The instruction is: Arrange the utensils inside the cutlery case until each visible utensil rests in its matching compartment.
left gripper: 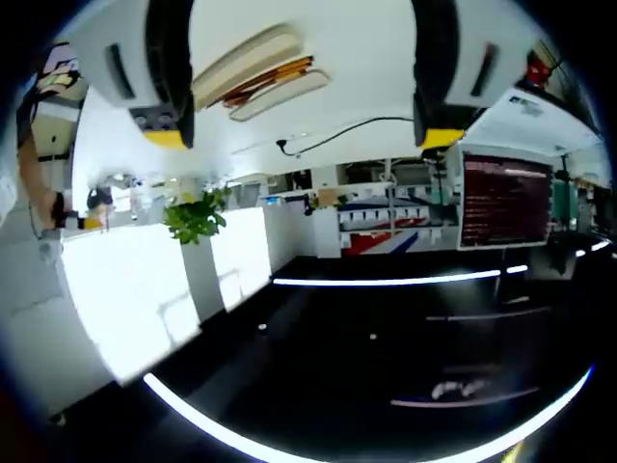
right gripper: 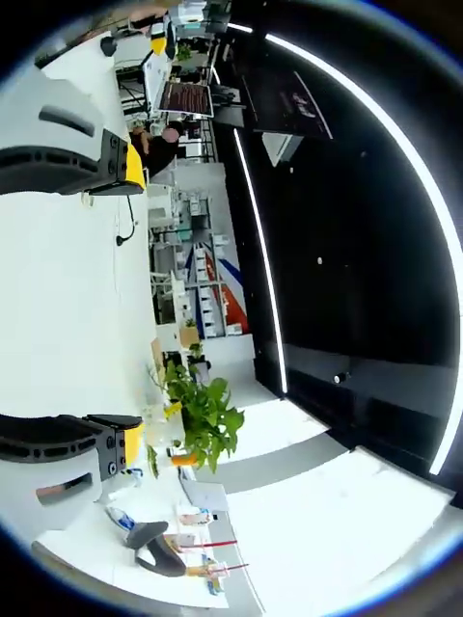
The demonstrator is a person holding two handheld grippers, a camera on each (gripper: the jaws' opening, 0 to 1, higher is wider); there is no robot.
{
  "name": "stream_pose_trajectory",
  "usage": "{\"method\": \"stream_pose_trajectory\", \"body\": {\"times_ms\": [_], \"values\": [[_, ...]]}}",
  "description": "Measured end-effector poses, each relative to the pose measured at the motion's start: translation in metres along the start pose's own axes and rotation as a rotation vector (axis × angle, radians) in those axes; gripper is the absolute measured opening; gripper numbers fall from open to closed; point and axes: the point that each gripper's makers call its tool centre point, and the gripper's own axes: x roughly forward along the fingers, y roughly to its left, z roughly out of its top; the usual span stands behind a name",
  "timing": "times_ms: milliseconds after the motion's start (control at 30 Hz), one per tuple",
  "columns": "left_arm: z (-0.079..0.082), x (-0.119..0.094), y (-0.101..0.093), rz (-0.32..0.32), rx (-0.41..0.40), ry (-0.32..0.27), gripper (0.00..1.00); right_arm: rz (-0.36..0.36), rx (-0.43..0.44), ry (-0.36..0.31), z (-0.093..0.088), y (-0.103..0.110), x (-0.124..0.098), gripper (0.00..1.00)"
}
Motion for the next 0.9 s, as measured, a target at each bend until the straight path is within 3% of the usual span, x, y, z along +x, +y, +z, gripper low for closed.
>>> {"method": "stream_pose_trajectory", "body": {"times_ms": [167,633,900], "values": [[0.004,-0.007,-0.005,-0.012,-0.006,-0.010,1.00,0.027,0.040,0.004,-0.002,0.003,-0.004,0.98],[0.007,-0.004,-0.006,-0.021,-0.022,-0.027,1.00,0.004,0.037,-0.015,0.008,-0.001,-0.010,0.98],[0.008,-0.004,-0.010,-0.037,-0.014,-0.025,1.00,0.039,0.056,-0.019,0.006,0.007,-0.007,0.97]]}}
